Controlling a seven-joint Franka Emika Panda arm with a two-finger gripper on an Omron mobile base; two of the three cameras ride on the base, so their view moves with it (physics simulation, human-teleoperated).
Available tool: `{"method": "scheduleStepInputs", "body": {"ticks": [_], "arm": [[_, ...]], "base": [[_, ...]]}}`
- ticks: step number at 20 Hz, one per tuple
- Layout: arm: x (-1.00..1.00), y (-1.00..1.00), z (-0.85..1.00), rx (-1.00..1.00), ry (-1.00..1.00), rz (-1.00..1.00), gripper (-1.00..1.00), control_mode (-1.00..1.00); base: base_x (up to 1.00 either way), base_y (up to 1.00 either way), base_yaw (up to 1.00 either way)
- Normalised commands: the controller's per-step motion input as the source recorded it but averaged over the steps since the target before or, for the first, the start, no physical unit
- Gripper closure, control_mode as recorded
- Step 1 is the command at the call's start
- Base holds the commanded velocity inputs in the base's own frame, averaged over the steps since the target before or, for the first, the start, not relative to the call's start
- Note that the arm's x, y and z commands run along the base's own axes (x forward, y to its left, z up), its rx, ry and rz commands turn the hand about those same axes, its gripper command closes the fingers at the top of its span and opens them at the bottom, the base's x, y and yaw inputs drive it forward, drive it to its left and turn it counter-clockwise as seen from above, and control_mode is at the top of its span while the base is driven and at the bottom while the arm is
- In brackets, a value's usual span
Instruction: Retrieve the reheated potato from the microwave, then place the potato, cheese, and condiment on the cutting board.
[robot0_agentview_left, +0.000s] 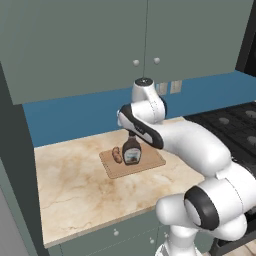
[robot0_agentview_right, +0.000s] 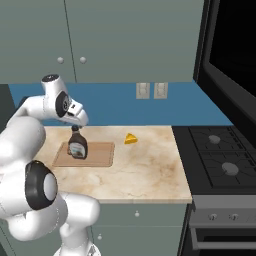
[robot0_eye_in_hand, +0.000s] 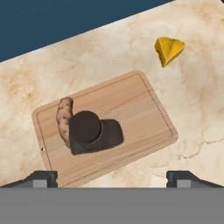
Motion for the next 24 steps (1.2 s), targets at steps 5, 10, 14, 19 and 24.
{"method": "scheduleStepInputs", "body": {"ticks": [5, 10, 14, 19, 24], "arm": [[-0.54, -0.30, 0.00, 0.00, 0.00, -0.03, -1.00, -1.00], [-0.31, -0.48, 0.00, 0.00, 0.00, 0.00, -1.00, -1.00], [0.01, -0.65, 0.00, -0.01, 0.00, 0.00, -1.00, -1.00], [0.02, -0.65, 0.00, 0.00, 0.00, 0.00, -1.00, -1.00], [0.16, -0.64, -0.11, 0.00, 0.00, 0.00, -1.00, -1.00]], "base": [[0.00, 0.00, 0.00], [0.00, 0.00, 0.00], [0.00, 0.00, 0.00], [0.00, 0.00, 0.00], [0.00, 0.00, 0.00]]}}
